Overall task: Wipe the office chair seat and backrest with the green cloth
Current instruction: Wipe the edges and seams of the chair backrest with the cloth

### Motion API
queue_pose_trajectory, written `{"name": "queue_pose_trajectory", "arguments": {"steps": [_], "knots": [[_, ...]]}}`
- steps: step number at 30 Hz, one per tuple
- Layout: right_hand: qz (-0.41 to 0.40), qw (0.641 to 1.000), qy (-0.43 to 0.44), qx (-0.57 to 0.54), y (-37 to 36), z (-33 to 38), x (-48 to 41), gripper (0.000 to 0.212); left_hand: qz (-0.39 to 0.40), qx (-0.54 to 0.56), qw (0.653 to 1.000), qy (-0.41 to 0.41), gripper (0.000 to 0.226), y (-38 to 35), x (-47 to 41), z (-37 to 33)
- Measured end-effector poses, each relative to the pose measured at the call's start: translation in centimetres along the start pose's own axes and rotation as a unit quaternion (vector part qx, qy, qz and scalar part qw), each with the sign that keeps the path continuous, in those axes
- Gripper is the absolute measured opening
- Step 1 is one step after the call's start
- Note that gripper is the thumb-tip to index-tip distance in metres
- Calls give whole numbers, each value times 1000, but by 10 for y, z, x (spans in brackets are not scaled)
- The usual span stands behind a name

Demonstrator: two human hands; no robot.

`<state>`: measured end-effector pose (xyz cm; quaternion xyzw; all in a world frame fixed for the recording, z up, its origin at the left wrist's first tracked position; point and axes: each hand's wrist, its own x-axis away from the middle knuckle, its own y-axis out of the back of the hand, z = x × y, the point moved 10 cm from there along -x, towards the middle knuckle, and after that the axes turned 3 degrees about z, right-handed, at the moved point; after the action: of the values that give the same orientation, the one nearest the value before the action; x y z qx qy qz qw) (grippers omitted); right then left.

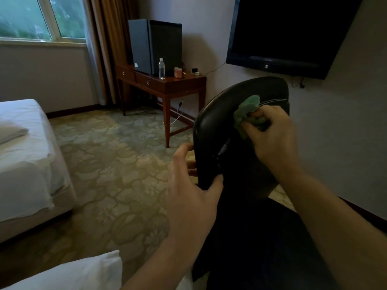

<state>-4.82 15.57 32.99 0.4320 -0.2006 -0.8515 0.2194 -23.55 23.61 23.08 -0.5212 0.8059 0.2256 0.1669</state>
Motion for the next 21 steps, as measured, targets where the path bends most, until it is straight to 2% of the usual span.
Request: {"name": "queue_pose_trajectory", "arguments": {"steps": [5, 10, 15, 17, 21], "knots": [[-16, 1000, 2, -8, 1, 5, 18, 21, 5, 17, 1000, 3, 71, -4, -5, 2], [4, 997, 79, 15, -14, 27, 44, 24, -3, 6, 1000, -1, 74, -7, -5, 4], [38, 993, 110, 19, -14, 30, 26, 18, -2, -4, 1000, -6, 74, -7, -8, 5], [47, 995, 84, 12, -12, 19, 10, 22, 1, -23, 1000, -21, 72, -6, -10, 1], [-4, 1000, 1, -13, -1, -10, -13, 13, 17, -26, 999, -33, 73, -7, -12, -3]]}}
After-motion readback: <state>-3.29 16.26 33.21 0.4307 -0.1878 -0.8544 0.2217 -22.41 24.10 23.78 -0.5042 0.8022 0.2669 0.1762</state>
